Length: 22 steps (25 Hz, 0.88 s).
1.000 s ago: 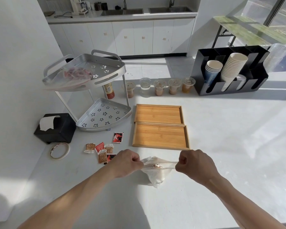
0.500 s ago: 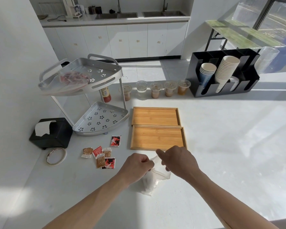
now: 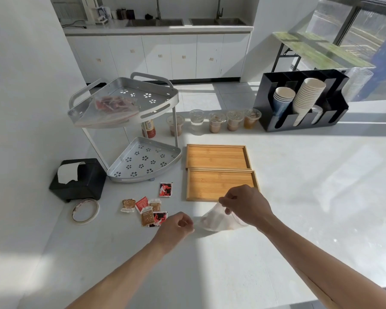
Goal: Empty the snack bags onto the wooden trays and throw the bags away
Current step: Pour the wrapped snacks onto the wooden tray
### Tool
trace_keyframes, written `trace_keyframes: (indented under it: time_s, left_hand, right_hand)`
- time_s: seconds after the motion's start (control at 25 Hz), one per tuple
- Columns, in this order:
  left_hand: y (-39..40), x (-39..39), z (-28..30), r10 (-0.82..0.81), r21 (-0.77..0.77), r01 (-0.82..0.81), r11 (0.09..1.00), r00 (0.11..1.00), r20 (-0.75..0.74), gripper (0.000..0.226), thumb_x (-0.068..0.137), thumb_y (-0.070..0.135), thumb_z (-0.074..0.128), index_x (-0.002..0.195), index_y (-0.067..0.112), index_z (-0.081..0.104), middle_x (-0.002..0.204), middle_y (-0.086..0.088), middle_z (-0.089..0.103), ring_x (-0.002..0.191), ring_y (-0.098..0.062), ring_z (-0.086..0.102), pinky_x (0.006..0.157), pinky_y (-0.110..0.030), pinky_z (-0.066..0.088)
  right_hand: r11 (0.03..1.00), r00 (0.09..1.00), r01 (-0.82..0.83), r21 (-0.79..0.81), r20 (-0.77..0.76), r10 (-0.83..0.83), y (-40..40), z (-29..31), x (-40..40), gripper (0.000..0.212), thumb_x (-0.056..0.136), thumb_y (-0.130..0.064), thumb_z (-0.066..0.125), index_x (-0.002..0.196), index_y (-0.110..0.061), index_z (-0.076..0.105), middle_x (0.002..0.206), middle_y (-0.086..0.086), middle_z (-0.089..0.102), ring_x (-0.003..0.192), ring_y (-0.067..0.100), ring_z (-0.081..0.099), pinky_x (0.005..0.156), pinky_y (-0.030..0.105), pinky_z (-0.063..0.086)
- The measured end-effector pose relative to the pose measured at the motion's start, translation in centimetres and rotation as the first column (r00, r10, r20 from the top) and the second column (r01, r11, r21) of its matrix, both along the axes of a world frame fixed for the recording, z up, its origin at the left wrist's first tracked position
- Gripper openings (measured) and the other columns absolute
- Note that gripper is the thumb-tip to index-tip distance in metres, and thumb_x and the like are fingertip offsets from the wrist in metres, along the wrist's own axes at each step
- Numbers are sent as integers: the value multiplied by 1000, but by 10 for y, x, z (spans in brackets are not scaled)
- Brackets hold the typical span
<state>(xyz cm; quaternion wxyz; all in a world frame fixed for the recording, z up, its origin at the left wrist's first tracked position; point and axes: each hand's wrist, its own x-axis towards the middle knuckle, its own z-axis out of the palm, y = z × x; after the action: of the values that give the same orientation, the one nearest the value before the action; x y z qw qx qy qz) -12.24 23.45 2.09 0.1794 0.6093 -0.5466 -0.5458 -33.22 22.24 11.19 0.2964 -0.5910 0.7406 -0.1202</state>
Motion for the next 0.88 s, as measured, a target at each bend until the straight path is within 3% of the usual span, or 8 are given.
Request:
trace_keyframes:
  time_s: [0.08,0.2,0.44,0.6,0.76,0.88]
  left_hand:
    - [-14,6,-10,-24,48,22,999,998,50,32,81,24,72,110,26,56,103,5,61,85,-12,61,64,-24,47]
    - [-31,-3,-11,-33,96,37,995,999,-42,55,79,28,76,124,40,46,113,4,58,100,-15,63,64,-24,53]
    - [-40,-32,-11,160,-50,-167,985,980,-116,17,84,5,70,96,16,66,80,-6,70,70,-16,63,65,-32,52]
    - [-49,-41,-7,415,52,-414,909,884,-215,16,83,0,71,97,6,67,83,-8,71,76,-19,63,68,-29,53]
    - [-69,-41,5,531,126,-518,846,795,-293,13,80,4,75,90,5,67,74,-6,67,69,-20,58,73,-36,50]
    - [-89,-40,13,552,100,-548,830,783,-288,9,83,7,74,84,9,65,75,-4,62,69,-17,55,69,-34,51]
  right_hand:
    - [999,999,-35,-35,28,36,-5,11,-5,20,83,-37,61,69,-25,70,63,-14,73,70,8,66,61,31,52]
    - [994,988,-81,-77,127,90,-19,29,-18,21,85,-36,67,71,-21,71,65,-10,74,63,10,61,58,28,46]
    - [984,967,-131,-123,203,154,-50,34,-53,17,84,-30,69,72,-17,73,68,-4,76,61,7,58,63,28,46]
    - [988,958,-115,-107,250,139,-73,16,-86,9,86,-25,68,79,-19,70,68,-4,75,63,11,61,68,34,51]
    - [999,939,-23,-47,343,37,-96,-16,-107,9,85,-21,69,82,-13,71,71,1,76,67,15,68,76,38,56]
    - [1000,911,10,17,412,-17,-108,-39,-115,11,85,-19,71,83,-9,72,77,4,76,71,20,69,64,29,53]
